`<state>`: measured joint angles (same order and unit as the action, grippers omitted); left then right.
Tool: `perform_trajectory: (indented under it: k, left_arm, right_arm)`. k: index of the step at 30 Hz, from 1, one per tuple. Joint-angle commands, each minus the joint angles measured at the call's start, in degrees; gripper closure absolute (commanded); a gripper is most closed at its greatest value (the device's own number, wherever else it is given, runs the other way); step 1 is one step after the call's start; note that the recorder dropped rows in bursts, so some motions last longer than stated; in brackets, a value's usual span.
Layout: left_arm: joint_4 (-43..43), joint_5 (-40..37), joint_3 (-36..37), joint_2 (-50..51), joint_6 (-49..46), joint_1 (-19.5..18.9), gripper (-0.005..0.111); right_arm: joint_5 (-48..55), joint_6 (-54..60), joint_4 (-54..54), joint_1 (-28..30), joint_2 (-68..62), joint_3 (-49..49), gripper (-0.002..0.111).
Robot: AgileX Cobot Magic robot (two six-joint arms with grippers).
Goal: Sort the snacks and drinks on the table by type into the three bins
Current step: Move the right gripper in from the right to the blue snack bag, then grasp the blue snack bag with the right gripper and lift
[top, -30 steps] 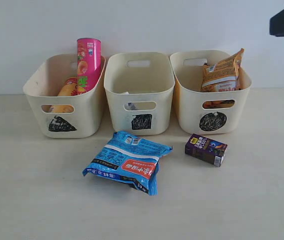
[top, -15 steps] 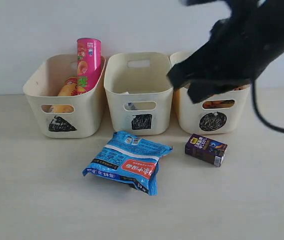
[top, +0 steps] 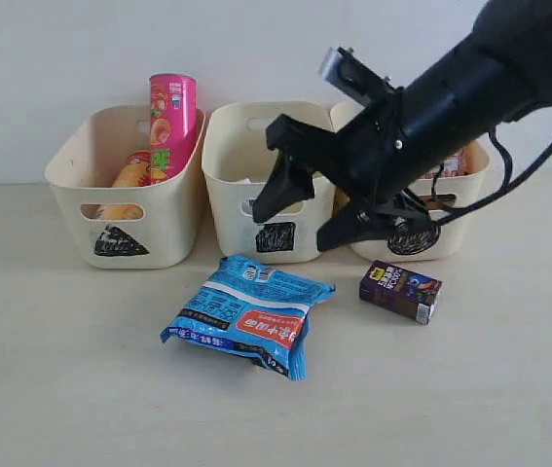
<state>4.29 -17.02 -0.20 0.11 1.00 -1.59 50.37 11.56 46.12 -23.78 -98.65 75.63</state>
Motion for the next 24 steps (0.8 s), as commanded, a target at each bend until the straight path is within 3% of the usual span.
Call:
perform_trajectory:
  k: [1, 4, 6, 12, 24]
  left_arm:
    - [0.78, 0.24, 0.20, -0.11, 0.63, -0.14, 0.103]
    - [0.80, 0.24, 0.20, -0.11, 0.77, -0.14, 0.103]
    - [0.80, 0.24, 0.20, -0.11, 1.26, -0.14, 0.103]
    - [0.89, 0.24, 0.20, -0.11, 2.93, -0.14, 0.103]
    - [0.89, 0.35, 0.20, -0.11, 2.92, -0.14, 0.103]
  right_arm:
    - [-6.48, 5.20, 7.84, 2.40, -0.63, -8.57, 0.031]
    - [-7.27, 19.67, 27.50, 4.56, -5.52, -14.80, 0.031]
    - [-6.79, 23.60, 32.44, 4.91, -9.35, -15.17, 0.031]
    - [-12.55, 24.58, 34.93, 4.91, -15.54, -15.05, 0.031]
    - [-10.13, 34.48, 48.30, 4.44, -24.60, -14.97, 0.031]
